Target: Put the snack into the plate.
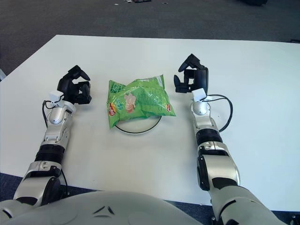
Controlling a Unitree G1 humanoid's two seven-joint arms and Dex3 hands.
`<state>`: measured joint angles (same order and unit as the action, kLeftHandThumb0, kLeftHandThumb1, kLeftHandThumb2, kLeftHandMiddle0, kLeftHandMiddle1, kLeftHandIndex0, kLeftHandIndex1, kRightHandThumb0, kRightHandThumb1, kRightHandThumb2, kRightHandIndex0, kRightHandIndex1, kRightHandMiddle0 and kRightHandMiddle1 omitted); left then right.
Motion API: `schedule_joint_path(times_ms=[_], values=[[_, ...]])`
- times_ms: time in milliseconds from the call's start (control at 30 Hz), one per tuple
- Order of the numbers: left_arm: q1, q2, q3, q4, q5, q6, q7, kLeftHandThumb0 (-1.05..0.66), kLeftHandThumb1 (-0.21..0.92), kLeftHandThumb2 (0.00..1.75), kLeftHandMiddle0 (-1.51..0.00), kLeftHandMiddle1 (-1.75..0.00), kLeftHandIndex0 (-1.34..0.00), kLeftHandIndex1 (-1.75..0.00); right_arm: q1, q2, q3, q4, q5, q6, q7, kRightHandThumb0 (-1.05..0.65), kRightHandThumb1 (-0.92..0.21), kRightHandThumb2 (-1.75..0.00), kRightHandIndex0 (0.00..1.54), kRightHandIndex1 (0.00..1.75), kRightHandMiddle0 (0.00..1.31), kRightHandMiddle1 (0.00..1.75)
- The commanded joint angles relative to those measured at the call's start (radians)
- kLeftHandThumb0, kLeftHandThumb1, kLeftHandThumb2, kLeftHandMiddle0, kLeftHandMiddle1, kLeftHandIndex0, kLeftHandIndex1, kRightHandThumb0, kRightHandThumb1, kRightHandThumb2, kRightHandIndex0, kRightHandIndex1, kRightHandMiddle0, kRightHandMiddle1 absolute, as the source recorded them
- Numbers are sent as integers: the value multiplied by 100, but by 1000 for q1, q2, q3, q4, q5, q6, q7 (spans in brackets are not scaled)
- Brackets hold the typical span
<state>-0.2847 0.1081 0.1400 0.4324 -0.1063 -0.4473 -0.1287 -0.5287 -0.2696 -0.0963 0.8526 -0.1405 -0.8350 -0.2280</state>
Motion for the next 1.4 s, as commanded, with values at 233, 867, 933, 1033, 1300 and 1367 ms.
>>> schedule_joint_path(times_ms=[233, 867, 933, 1033, 1300, 1367], values=[[229, -46, -2, 105, 0, -7, 4, -51, 24, 141, -137, -175, -68, -175, 175, 91, -78, -1, 231, 358, 198, -49, -28, -136, 139, 175, 64, 175], [281, -26, -12, -11, 6, 18, 6, -51, 25, 140, -138, -175, -67, -175, 357, 191, -105, -467, 309, 669, 113, -48, -33, -131, 136, 175, 61, 175], [287, -24, -12, -26, 8, 20, 6, -51, 25, 140, -138, -175, -67, -175, 365, 195, -102, -484, 309, 672, 110, -48, -33, -131, 136, 175, 61, 175], [296, -21, -13, -49, 7, 28, 5, -51, 25, 140, -138, -175, -67, -175, 374, 201, -100, -506, 306, 677, 106, -48, -33, -131, 135, 175, 61, 175], [318, -20, -19, -134, -2, 65, 0, -51, 26, 139, -139, -175, -67, -175, 398, 223, -101, -567, 298, 677, 98, -48, -33, -131, 134, 175, 61, 175], [322, -20, -22, -158, -4, 74, -3, -51, 26, 139, -139, -175, -66, -175, 405, 226, -98, -577, 293, 666, 97, -48, -33, -131, 134, 175, 61, 175]])
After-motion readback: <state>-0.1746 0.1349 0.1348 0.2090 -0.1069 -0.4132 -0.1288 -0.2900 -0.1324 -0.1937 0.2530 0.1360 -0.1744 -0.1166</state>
